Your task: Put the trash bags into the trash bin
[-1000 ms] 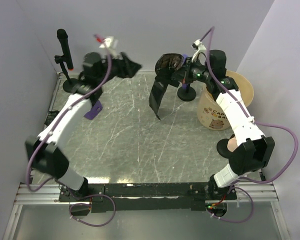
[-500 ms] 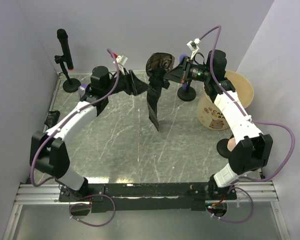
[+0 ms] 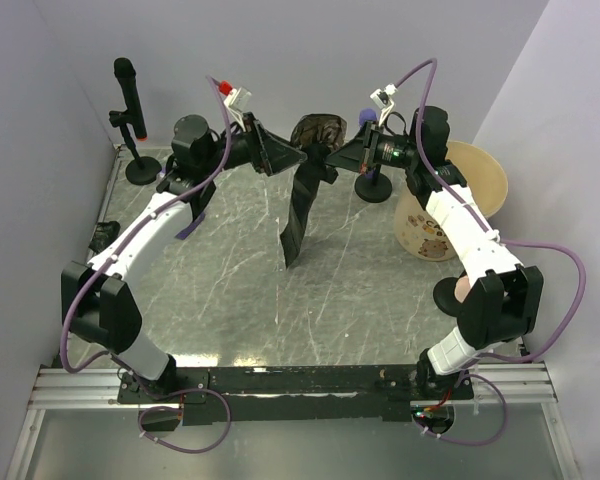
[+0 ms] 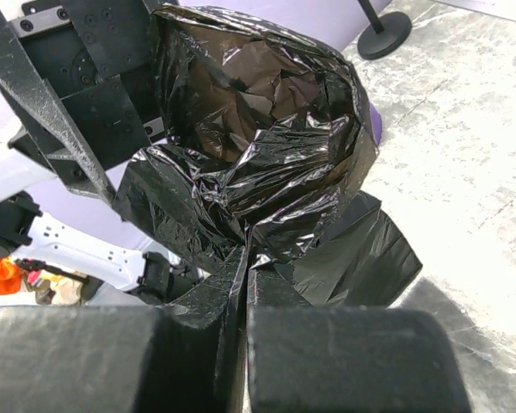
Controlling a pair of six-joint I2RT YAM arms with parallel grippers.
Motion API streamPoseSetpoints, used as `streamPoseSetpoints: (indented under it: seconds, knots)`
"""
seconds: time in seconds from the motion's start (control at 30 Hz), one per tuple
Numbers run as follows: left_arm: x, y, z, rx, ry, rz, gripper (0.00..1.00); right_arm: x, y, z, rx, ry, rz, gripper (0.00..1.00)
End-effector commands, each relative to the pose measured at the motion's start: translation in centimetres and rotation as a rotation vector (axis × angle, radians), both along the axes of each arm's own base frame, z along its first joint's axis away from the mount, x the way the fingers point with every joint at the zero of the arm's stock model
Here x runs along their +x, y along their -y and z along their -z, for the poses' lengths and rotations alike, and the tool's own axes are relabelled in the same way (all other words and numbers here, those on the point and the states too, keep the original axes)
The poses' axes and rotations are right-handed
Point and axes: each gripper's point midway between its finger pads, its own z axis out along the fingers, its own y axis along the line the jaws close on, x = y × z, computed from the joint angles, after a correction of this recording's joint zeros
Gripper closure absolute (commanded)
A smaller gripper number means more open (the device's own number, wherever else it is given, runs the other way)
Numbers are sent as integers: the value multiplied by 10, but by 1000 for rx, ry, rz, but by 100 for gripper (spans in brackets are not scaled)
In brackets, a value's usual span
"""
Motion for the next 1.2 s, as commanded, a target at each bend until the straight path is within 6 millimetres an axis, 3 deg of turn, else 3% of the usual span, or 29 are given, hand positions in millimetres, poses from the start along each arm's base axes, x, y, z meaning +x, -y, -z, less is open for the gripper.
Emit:
streamPoseSetpoints:
  seconds: [0.0, 0.1, 0.27, 0.33, 0.4, 0.43, 0.73, 0.93, 1.17]
  knots:
    - [3, -1, -28, -8, 84, -50, 33, -3, 1, -20, 14, 97, -24, 100]
    - [24, -1, -17, -2, 40, -113, 37, -2, 0, -22, 16, 103, -29, 100]
    - [29, 7, -18, -54, 1, -74, 54, -9, -1, -24, 22, 105, -48, 100]
    - [22, 11, -22, -64, 12, -24, 70, -11, 0, -24, 27, 101, -50, 100]
    - [18, 13, -18, -59, 15, 11, 94, -10, 2, -23, 30, 85, -37, 100]
    - [18, 11, -17, -53, 11, 9, 99, -9, 4, -24, 31, 82, -28, 100]
    - [30, -27, -6, 39, -7, -21, 99, 34, 54, -20, -66, 108, 224, 95]
    - [43, -44, -13, 52, 2, -29, 99, 28, 61, -17, -94, 127, 228, 95]
    - [52, -47, -34, 81, 8, 142, 99, 24, 77, -4, -209, 171, 316, 100]
